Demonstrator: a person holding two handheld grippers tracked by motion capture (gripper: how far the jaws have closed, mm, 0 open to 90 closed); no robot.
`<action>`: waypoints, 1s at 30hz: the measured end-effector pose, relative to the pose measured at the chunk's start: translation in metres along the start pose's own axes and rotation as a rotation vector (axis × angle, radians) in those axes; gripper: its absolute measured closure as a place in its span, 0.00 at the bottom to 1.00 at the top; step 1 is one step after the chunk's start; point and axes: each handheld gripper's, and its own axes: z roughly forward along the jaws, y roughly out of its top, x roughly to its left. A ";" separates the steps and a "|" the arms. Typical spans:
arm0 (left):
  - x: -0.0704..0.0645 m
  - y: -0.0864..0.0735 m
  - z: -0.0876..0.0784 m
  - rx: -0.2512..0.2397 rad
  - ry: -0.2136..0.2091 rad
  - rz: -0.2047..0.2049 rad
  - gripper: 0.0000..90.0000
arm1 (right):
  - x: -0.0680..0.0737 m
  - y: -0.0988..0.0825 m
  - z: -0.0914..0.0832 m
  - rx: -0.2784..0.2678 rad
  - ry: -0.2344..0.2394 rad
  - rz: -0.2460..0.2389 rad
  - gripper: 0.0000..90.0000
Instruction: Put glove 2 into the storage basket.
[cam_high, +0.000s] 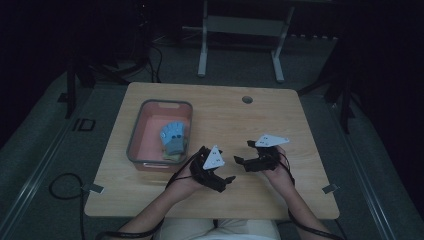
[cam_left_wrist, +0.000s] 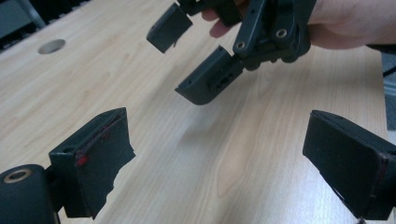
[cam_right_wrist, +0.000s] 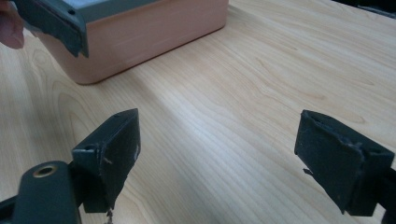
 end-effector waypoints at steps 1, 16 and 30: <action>-0.001 -0.001 0.001 0.004 -0.004 0.003 0.08 | 0.000 -0.006 0.000 -0.002 0.003 0.003 0.16; -0.012 -0.014 0.014 0.007 -0.049 0.030 0.08 | 0.003 -0.026 -0.001 0.011 0.006 0.006 0.16; -0.019 -0.028 0.026 -0.010 -0.077 0.020 0.08 | 0.002 -0.045 -0.008 0.026 0.003 0.010 0.16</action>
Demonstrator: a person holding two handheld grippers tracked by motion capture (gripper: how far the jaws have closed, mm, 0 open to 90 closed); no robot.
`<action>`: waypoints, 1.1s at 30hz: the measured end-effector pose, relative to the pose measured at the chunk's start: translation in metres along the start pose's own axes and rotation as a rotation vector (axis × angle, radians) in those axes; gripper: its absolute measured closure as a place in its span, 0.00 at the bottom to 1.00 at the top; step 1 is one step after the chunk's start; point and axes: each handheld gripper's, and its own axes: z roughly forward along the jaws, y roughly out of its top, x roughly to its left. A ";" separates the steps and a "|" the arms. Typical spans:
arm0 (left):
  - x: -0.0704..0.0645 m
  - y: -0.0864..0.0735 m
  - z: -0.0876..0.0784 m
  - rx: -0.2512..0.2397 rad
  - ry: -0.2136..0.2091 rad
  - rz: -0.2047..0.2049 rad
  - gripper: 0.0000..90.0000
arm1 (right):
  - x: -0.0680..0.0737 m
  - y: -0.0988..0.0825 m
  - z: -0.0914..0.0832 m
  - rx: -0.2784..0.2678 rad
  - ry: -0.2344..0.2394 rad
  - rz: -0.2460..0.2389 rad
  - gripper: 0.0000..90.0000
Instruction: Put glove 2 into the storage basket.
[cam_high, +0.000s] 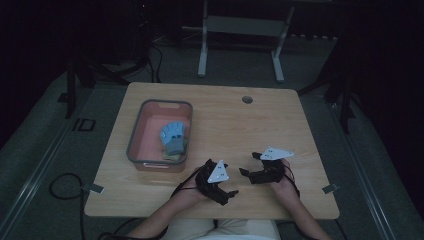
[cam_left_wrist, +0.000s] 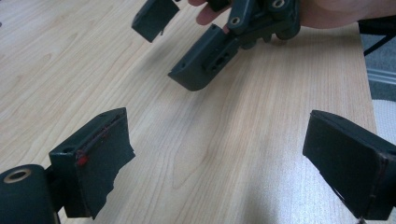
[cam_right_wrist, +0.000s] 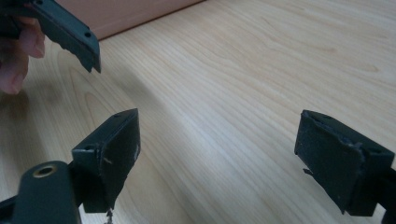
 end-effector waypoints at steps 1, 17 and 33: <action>0.000 -0.001 0.000 -0.004 -0.002 -0.006 0.08 | 0.000 -0.001 0.000 0.000 -0.002 0.000 0.16; 0.001 -0.010 0.003 -0.006 0.001 -0.023 0.08 | -0.006 -0.017 -0.014 0.013 -0.018 0.019 0.16; 0.000 -0.016 0.002 -0.015 0.030 -0.021 0.08 | -0.017 -0.031 -0.032 -0.016 -0.055 0.048 0.16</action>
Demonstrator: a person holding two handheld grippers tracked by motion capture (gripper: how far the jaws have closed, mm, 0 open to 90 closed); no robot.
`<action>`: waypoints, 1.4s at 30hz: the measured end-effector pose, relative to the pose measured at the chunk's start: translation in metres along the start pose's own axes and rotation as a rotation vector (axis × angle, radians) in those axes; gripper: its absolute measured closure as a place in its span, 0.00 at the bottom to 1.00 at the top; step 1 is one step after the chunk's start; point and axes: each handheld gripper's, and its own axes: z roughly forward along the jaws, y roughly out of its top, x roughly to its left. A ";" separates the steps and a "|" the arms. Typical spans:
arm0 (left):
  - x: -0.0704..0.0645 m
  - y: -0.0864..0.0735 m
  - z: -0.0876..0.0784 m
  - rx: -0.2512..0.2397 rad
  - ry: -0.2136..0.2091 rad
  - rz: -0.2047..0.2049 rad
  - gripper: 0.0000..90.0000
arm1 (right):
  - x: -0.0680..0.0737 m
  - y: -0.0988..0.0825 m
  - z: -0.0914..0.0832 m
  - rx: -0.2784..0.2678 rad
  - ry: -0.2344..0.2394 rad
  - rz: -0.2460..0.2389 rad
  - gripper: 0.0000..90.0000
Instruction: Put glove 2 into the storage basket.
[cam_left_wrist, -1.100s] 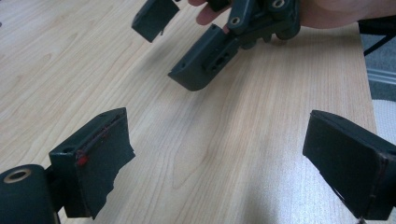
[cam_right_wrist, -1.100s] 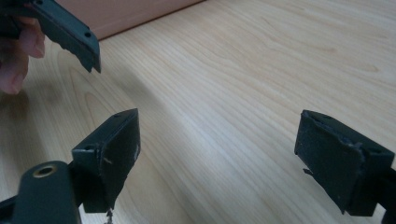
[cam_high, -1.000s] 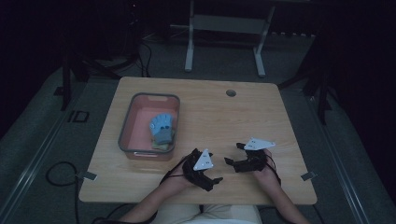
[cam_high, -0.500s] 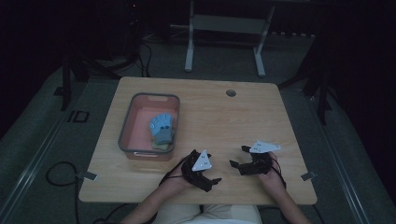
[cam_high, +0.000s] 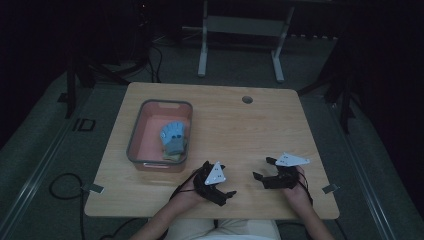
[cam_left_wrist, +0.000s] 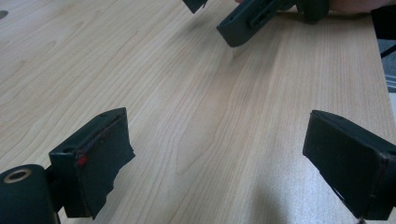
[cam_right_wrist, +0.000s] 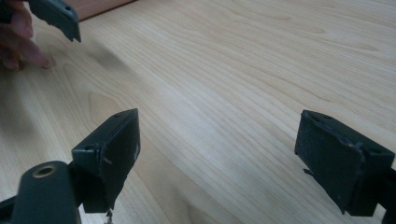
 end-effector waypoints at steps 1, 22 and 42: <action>0.000 0.000 -0.001 -0.006 0.003 -0.003 0.08 | -0.001 -0.001 -0.001 -0.006 -0.007 0.004 0.16; 0.005 -0.004 -0.008 -0.001 0.070 -0.030 0.08 | -0.014 -0.006 -0.009 -0.022 -0.053 0.027 0.16; 0.008 -0.008 -0.012 -0.017 0.126 -0.024 0.08 | -0.019 -0.004 -0.006 -0.021 -0.064 0.024 0.16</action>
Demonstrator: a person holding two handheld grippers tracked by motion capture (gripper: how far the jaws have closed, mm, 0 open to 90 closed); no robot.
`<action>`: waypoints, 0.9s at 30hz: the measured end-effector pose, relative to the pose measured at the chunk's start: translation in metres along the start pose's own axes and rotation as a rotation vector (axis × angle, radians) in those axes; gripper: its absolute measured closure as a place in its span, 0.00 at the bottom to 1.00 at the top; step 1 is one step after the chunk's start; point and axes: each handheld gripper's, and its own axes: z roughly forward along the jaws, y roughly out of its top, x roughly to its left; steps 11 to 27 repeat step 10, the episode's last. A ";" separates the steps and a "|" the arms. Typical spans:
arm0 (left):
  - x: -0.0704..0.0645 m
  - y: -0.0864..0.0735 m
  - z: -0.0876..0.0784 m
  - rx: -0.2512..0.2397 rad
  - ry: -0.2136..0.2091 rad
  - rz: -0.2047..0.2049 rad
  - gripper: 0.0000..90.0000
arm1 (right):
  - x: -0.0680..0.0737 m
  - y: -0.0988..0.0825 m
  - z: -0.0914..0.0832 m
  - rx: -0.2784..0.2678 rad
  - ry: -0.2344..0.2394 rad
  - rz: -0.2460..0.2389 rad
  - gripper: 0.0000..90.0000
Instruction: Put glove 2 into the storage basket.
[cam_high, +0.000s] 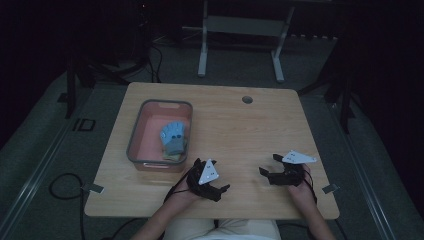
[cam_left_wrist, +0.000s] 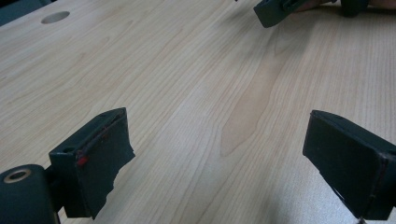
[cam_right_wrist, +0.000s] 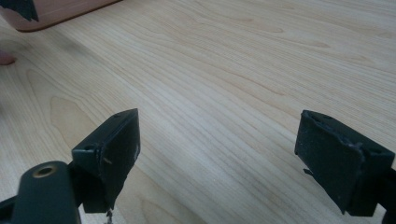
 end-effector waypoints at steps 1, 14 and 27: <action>0.000 0.000 0.000 -0.005 0.000 -0.003 0.08 | 0.000 0.000 0.000 0.001 0.000 -0.001 0.16; 0.002 -0.001 -0.001 -0.005 -0.001 -0.001 0.08 | 0.000 0.000 0.000 0.004 0.000 -0.005 0.16; 0.002 -0.001 -0.001 -0.005 -0.001 -0.001 0.08 | 0.000 0.000 0.000 0.004 0.000 -0.005 0.16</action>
